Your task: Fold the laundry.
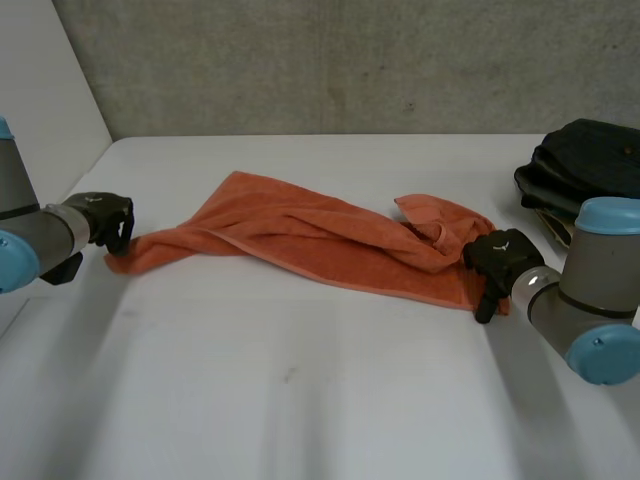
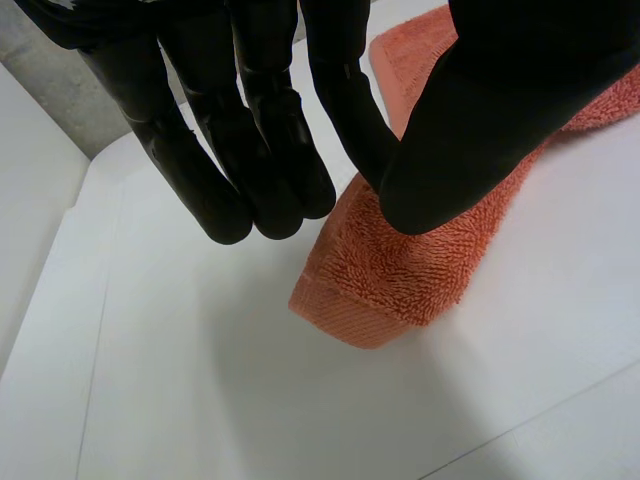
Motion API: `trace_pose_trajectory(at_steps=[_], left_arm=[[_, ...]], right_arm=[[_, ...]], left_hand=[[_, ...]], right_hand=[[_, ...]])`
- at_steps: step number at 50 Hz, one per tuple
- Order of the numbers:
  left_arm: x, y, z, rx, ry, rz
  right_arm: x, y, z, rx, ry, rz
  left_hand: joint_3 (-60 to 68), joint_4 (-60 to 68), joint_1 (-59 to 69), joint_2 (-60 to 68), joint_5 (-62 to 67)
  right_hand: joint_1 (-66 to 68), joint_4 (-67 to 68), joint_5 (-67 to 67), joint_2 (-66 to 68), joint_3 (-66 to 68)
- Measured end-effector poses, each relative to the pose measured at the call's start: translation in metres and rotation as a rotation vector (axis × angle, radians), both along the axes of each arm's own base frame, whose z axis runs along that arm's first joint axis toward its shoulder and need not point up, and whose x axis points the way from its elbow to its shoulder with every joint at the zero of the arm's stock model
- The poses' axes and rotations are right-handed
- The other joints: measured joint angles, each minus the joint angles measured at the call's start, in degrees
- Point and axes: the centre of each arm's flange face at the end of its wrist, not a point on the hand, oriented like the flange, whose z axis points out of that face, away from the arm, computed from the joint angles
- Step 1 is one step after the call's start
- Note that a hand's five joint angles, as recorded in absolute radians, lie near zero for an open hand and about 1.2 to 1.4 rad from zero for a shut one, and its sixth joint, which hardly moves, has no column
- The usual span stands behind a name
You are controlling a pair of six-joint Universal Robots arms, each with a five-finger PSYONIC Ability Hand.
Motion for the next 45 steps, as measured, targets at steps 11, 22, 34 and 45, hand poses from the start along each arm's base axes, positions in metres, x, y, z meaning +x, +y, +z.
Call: trace_pose_trajectory(at_steps=[11,22,34,45], left_arm=[[-0.003,0.003,0.0,0.002,0.015,-0.031],[-0.004,0.007,0.001,0.01,0.022,-0.044],[-0.006,0.013,-0.002,0.032,0.028,-0.074],[-0.009,0.006,-0.009,0.026,0.007,-0.086]], right_arm=[[0.007,-0.015,0.006,-0.056,-0.013,0.007],[0.012,-0.032,0.015,-0.104,-0.023,0.012],[0.0,-0.013,0.06,-0.08,-0.046,-0.01],[-0.017,-0.011,0.073,-0.077,-0.051,-0.037]], left_hand=[[-18.85,-19.3,-18.34,-19.84,-17.99],[-31.93,-32.26,-30.65,-32.64,-31.47],[-35.66,-36.63,-34.54,-36.75,-35.64],[-33.18,-33.18,-31.6,-33.61,-31.95]], right_hand=[[0.89,0.81,3.31,0.75,0.92],[29.59,32.61,33.35,32.04,31.77],[29.59,32.87,33.35,32.04,31.89],[29.59,32.87,33.36,32.04,31.89]])
